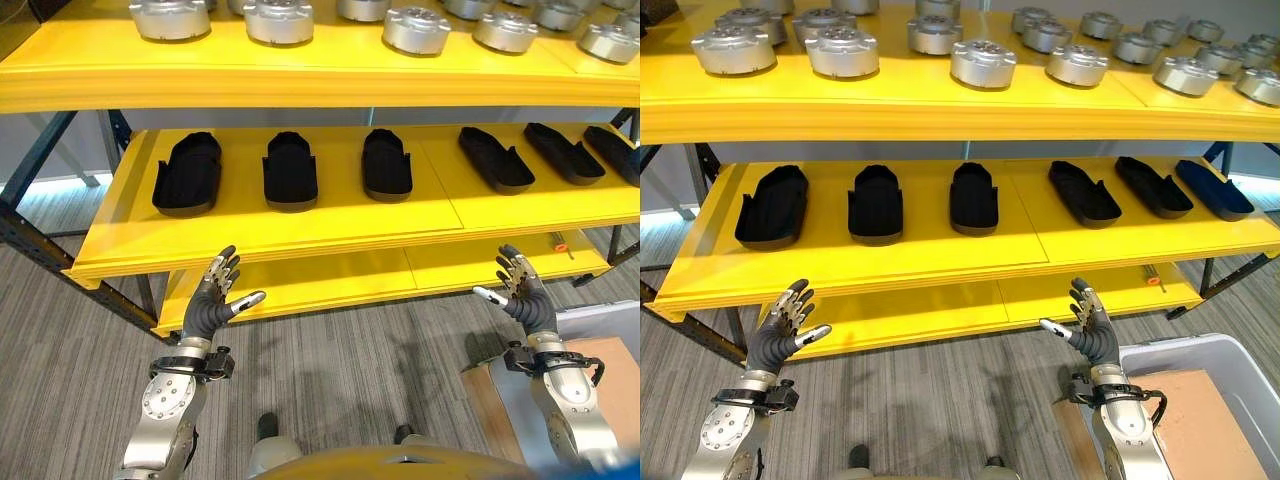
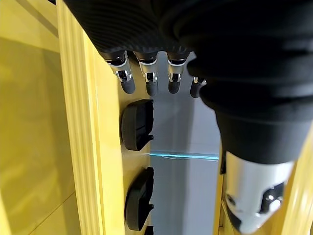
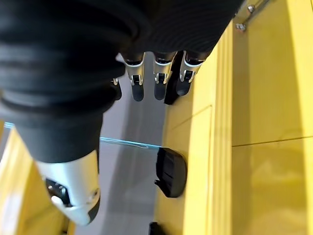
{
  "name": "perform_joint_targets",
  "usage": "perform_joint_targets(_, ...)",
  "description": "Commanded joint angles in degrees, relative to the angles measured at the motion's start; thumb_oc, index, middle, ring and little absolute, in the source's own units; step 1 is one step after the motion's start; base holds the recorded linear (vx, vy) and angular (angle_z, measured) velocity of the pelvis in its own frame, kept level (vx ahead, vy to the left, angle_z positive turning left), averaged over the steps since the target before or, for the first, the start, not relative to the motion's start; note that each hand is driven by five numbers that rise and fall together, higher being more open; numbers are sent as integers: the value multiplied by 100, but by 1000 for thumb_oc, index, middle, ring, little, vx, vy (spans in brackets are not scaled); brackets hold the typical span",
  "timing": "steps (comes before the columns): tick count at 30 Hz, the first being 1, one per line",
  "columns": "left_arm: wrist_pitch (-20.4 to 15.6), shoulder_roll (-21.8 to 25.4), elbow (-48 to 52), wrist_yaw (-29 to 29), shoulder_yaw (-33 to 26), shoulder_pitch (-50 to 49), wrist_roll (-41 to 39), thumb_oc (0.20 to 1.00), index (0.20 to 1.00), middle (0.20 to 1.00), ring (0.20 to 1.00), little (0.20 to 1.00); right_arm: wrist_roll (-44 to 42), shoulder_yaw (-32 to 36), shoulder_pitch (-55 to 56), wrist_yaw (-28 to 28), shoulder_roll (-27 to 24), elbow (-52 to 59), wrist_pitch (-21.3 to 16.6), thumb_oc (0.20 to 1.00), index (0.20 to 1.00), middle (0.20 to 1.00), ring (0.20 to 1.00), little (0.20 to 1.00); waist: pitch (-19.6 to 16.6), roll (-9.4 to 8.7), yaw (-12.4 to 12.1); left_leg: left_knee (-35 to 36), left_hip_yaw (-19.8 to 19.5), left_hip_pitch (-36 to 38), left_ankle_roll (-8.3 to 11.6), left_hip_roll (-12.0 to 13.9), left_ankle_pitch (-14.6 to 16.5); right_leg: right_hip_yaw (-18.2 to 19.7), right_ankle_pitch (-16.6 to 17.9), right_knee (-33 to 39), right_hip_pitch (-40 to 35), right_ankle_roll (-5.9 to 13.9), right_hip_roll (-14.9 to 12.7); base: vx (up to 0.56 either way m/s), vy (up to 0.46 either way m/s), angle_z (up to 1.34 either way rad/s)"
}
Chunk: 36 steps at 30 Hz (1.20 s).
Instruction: Move parts from the plastic box to the shelf.
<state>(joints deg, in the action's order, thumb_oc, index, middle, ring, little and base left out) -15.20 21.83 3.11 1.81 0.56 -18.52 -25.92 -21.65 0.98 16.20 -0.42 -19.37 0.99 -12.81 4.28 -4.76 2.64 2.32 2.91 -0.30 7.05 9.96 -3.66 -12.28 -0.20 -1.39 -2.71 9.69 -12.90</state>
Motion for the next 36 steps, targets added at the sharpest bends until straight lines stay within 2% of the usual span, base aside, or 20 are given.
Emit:
perform_joint_targets(1,-151,243,302,238,-330,-75,-381,1000,1000,1000,1000,1000,-472,96,-202,288,-137,252,-84,1000,1000,1000,1000,1000,0,-127,-38,-76,147,1,-279,31,271,309,497,76,214,229,-201,8,40,-24)
perform_joint_targets(13,-89,-48,163,334,-281,-279,-503,1000,1000,1000,1000,1000,-625,-259,3,450,41,250,0,1000,1000,1000,1000,1000,-280,-87,-17,78,293,317,-290,41,273,404,466,126,25,251,-212,5,21,-8)
perform_joint_targets(20,-44,-162,-11,290,-174,-260,-699,1000,1000,1000,1000,1000,-766,-512,66,456,92,221,12,1000,1000,1000,1000,1000,-290,-46,-11,106,273,363,-281,51,243,397,441,109,-26,237,-209,0,0,0)
perform_joint_targets(36,-108,-194,105,223,-123,-174,-702,1000,1000,1000,1000,1000,-756,-568,110,405,40,225,-19,1000,1000,1000,1000,1000,-232,-37,12,101,325,405,-274,44,251,436,404,109,-28,220,-224,0,0,0)
